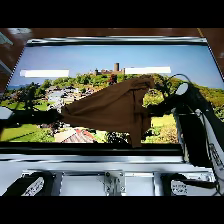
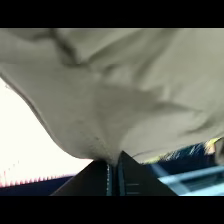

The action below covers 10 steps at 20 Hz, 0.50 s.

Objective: Fold the shirts.

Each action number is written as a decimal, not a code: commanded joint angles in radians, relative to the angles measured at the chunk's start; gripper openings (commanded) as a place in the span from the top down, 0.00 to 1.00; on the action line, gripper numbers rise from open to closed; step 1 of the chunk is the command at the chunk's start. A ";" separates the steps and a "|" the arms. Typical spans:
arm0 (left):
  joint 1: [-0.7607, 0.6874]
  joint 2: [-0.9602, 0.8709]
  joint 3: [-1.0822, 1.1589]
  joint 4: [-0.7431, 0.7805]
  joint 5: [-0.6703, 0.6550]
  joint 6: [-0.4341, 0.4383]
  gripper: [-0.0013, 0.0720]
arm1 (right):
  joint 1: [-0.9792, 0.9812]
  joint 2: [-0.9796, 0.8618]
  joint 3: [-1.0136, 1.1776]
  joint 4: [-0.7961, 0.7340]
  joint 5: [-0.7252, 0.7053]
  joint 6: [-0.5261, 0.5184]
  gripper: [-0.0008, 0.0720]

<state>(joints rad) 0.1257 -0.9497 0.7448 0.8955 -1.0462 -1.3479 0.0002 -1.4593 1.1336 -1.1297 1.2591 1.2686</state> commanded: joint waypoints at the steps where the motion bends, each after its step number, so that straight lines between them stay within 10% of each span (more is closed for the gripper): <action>1: 0.001 0.149 0.183 0.075 -0.017 0.005 0.92 | 0.002 0.216 0.090 0.006 -0.004 -0.037 0.91; 10: 0.000 0.485 0.662 0.133 0.132 0.008 0.92 | 0.002 0.682 0.472 0.005 -0.361 0.013 0.91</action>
<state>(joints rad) 0.1257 -0.5488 1.2934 1.0187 -0.9894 -1.3392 0.0010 -0.8879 1.5230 -1.1221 1.0054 1.2713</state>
